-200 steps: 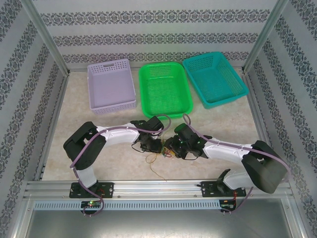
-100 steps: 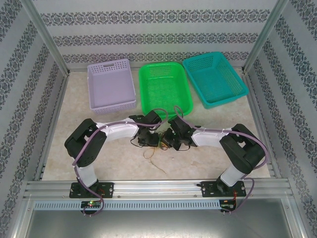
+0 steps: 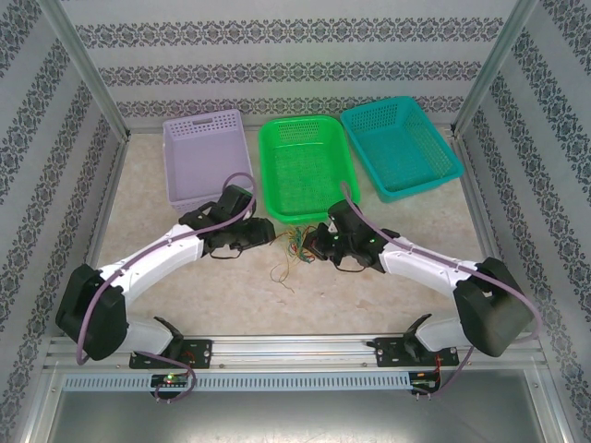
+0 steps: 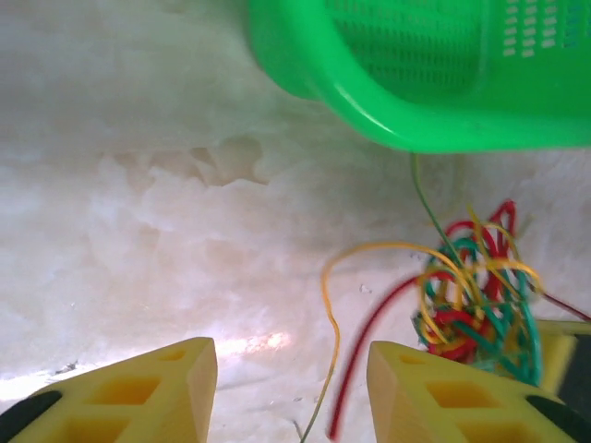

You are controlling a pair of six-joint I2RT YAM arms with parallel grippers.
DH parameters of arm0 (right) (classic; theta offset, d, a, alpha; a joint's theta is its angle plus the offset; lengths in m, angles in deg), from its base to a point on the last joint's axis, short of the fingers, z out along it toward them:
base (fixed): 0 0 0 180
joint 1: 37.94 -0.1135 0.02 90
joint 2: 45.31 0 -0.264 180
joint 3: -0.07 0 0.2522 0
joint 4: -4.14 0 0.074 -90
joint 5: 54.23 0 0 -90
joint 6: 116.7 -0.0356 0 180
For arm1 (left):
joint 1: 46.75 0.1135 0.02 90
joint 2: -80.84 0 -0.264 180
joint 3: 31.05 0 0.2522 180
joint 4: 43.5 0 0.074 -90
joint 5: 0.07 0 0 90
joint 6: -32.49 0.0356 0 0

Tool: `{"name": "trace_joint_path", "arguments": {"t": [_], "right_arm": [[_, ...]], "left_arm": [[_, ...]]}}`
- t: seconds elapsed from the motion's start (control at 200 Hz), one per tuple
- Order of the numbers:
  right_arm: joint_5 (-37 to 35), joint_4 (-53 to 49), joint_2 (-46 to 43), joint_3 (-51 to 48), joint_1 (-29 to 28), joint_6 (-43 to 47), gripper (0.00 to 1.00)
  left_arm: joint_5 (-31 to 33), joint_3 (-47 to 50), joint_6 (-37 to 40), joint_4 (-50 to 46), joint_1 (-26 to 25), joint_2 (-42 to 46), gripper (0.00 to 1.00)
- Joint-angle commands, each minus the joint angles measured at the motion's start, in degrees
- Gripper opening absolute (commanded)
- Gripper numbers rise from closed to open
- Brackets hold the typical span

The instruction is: Untangle the cables

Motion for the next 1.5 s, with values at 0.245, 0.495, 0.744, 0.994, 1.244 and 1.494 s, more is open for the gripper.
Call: {"name": "trace_joint_path", "arguments": {"t": [0.245, 0.495, 0.744, 0.994, 1.244, 1.494], "right_arm": [[9.7, -7.4, 0.5, 8.4, 4.6, 7.4, 0.00], [19.1, -8.9, 4.3, 13.1, 7.3, 8.4, 0.00], [23.5, -7.0, 5.7, 13.7, 9.9, 6.1, 0.00], [28.1, -6.1, 6.3, 14.8, 10.9, 4.2, 0.00], [27.8, -7.7, 5.0, 13.5, 14.0, 5.7, 0.00], [22.1, -20.3, 1.2, 18.5, 14.9, 17.4, 0.27]], "left_arm": [[-17.7, -1.1, -2.6, 13.1, 0.3, -0.9, 0.51], [-19.9, -1.8, -2.3, 17.7, 0.0, -3.5, 0.52], [-21.0, -1.5, -3.1, 23.0, 0.0, -5.4, 0.50], [-17.9, -2.0, -2.7, 24.6, 0.0, -6.3, 0.15], [-11.6, -1.8, -1.6, 22.1, 0.4, -3.3, 0.00], [-11.9, -1.7, 2.1, 18.7, 1.9, -1.0, 0.00]]}}
